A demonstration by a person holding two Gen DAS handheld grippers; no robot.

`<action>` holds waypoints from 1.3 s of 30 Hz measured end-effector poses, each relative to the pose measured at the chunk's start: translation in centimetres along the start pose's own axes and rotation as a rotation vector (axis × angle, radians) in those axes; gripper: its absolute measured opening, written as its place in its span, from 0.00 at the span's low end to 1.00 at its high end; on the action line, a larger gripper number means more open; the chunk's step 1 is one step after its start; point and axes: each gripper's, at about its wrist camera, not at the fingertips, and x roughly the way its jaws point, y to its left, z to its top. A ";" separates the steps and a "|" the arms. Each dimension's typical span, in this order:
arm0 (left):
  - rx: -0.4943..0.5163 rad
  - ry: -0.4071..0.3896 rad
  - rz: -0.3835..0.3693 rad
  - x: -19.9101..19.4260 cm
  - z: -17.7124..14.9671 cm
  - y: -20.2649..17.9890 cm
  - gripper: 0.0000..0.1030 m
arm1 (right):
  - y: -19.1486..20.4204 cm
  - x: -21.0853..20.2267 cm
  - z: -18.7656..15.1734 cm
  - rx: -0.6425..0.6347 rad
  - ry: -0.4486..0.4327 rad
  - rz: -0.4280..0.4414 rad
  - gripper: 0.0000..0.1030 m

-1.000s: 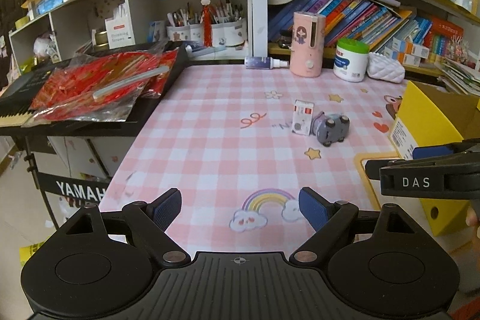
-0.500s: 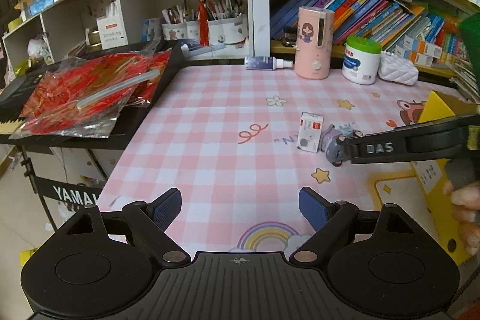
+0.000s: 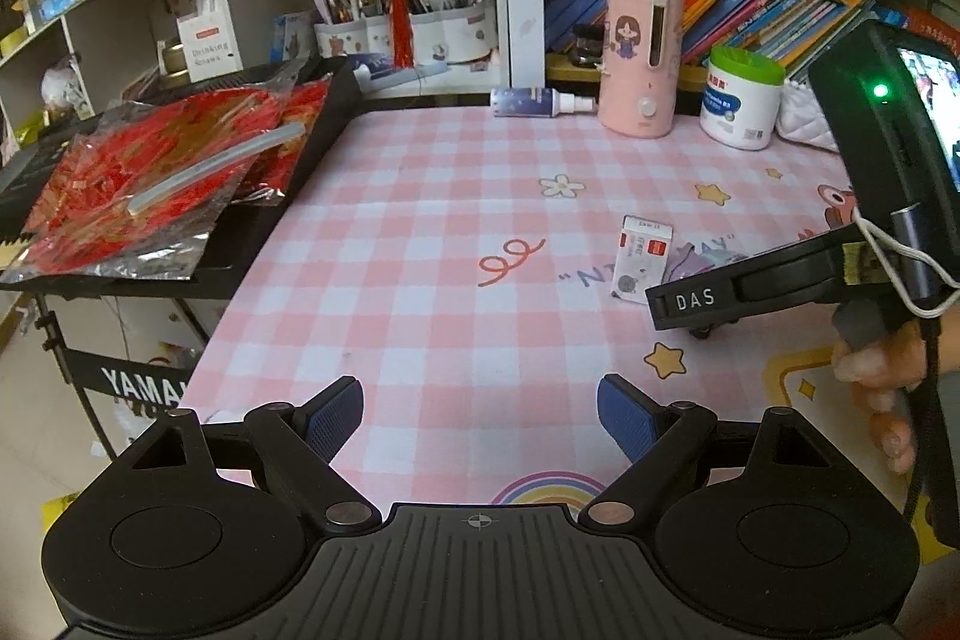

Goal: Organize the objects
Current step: 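Grasp the white medicine box with the left tool while the right tool grasps the grey toy truck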

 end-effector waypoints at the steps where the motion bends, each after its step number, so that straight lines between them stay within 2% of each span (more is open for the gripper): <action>1: 0.002 0.002 -0.003 0.1 0.0 0.0 0.85 | -0.1 0.3 0.0 -0.001 0.007 0.002 0.64; 2: 0.005 0.003 -0.007 0.2 0.1 -0.1 0.85 | -0.2 0.5 0.1 -0.001 0.011 0.004 0.60; 6: 0.018 0.001 -0.024 0.7 0.4 -0.7 0.85 | -0.7 0.1 0.0 0.015 0.001 0.010 0.60; 13: 0.030 -0.015 -0.078 1.9 1.4 -2.2 0.84 | -2.4 -5.6 0.7 0.078 -0.147 0.013 0.60; 19: 0.049 -0.045 -0.129 3.4 2.5 -4.2 0.83 | -4.2 -8.7 1.0 0.114 -0.213 0.003 0.60; 24: 0.071 -0.054 -0.159 5.3 3.4 -5.7 0.76 | -5.2 -10.2 0.7 0.115 -0.245 -0.008 0.60; 26: 0.079 -0.055 -0.160 6.1 3.6 -6.2 0.70 | -5.5 -10.4 0.6 0.109 -0.251 -0.005 0.60; 33: 0.108 -0.040 -0.145 8.9 4.2 -7.5 0.61 | -5.8 -10.0 0.6 0.110 -0.244 0.014 0.60; 39: 0.112 -0.028 -0.139 10.7 4.4 -7.9 0.44 | -6.1 -9.3 0.8 0.103 -0.230 0.016 0.60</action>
